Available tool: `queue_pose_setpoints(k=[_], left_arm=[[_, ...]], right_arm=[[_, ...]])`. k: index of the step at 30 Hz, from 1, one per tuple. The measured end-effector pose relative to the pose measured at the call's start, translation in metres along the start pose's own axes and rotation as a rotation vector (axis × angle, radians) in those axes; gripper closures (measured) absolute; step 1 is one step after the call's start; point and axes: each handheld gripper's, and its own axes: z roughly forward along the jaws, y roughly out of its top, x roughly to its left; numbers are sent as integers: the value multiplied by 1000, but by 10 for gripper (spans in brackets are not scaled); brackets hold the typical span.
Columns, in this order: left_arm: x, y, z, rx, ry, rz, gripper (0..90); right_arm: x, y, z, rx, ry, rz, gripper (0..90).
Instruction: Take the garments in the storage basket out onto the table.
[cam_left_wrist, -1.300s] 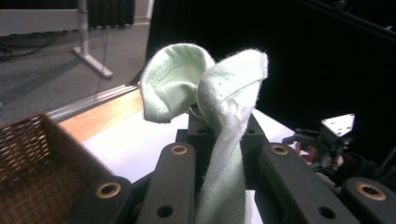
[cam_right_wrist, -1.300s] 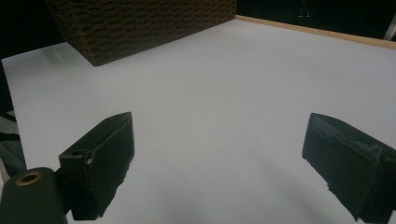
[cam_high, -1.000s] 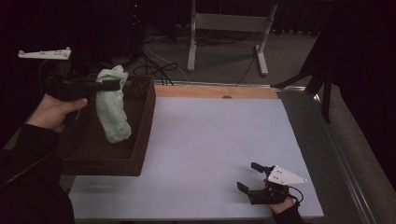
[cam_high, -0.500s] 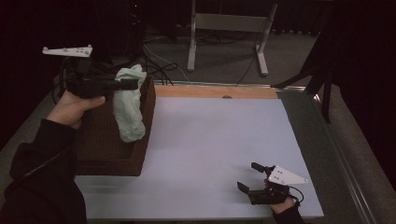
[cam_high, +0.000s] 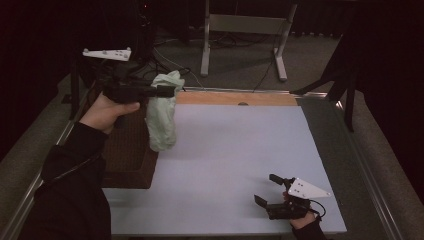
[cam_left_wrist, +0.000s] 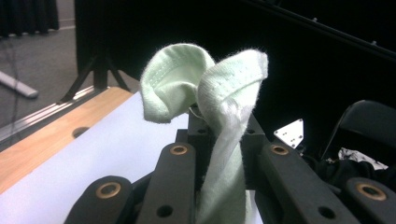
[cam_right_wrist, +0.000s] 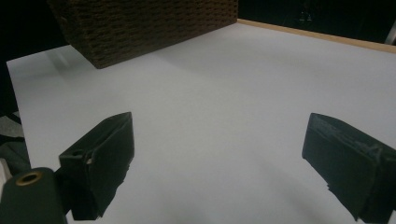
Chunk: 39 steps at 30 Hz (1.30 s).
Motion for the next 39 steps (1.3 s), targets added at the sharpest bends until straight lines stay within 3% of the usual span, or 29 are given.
queue_pose_setpoints(k=[12,21,32,34,37,39], left_arm=[[6,1,51,11,-79,1,808],[13,-2,79,-18,-90,18,807],[18,-2,111,-18,-52,35,807],[18,-4,125,-18,-50,57,806],[19,-4,135,-5,-21,68,805],[17,-3,141,-7,42,74,798]], right_arm=[[-1,0,-2,-10,3,2,96],[-1,1,-3,-14,6,11,96],[-1,1,-3,-16,9,14,96],[-1,1,-3,-18,9,15,96],[-2,0,-3,-18,9,16,96],[-1,0,-3,-18,9,15,96]])
